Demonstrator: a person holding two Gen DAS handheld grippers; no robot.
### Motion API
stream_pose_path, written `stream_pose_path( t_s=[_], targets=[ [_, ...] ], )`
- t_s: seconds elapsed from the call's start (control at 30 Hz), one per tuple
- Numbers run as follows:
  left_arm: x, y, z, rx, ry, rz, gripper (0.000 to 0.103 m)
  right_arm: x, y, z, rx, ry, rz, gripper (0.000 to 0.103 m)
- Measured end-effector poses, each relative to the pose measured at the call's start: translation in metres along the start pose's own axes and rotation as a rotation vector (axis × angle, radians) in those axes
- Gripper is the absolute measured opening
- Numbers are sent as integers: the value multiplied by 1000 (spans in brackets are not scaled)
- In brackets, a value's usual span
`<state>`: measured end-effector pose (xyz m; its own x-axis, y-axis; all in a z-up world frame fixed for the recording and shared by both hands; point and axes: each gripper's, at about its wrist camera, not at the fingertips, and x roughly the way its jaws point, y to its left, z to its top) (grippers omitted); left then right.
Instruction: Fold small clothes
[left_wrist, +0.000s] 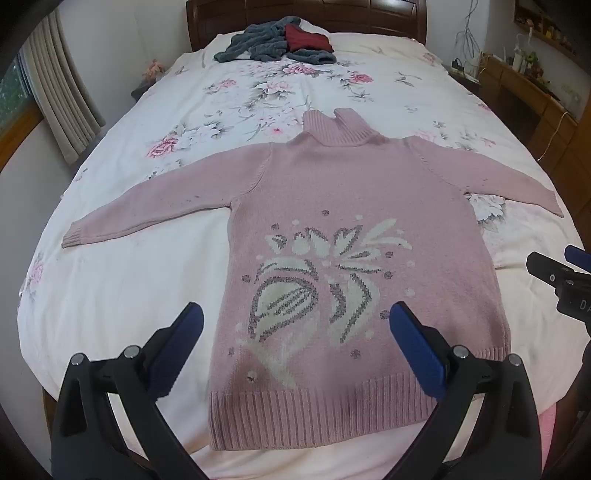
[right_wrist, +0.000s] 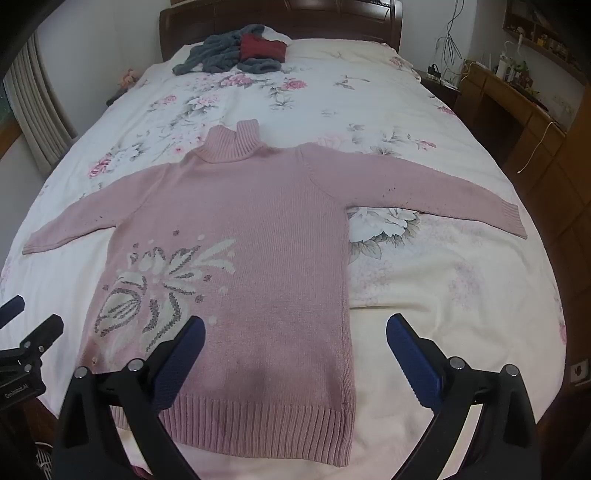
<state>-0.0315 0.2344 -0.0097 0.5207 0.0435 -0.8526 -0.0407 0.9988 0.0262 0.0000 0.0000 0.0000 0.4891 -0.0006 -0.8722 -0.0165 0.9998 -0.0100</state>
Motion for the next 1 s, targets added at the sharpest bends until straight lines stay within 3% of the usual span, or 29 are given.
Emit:
stream_pose_path(
  t_s=[1.0],
  targets=[
    [3,4,0,-8,11,-6,100,2,-1,3,-11,-21,-18,99]
  ],
)
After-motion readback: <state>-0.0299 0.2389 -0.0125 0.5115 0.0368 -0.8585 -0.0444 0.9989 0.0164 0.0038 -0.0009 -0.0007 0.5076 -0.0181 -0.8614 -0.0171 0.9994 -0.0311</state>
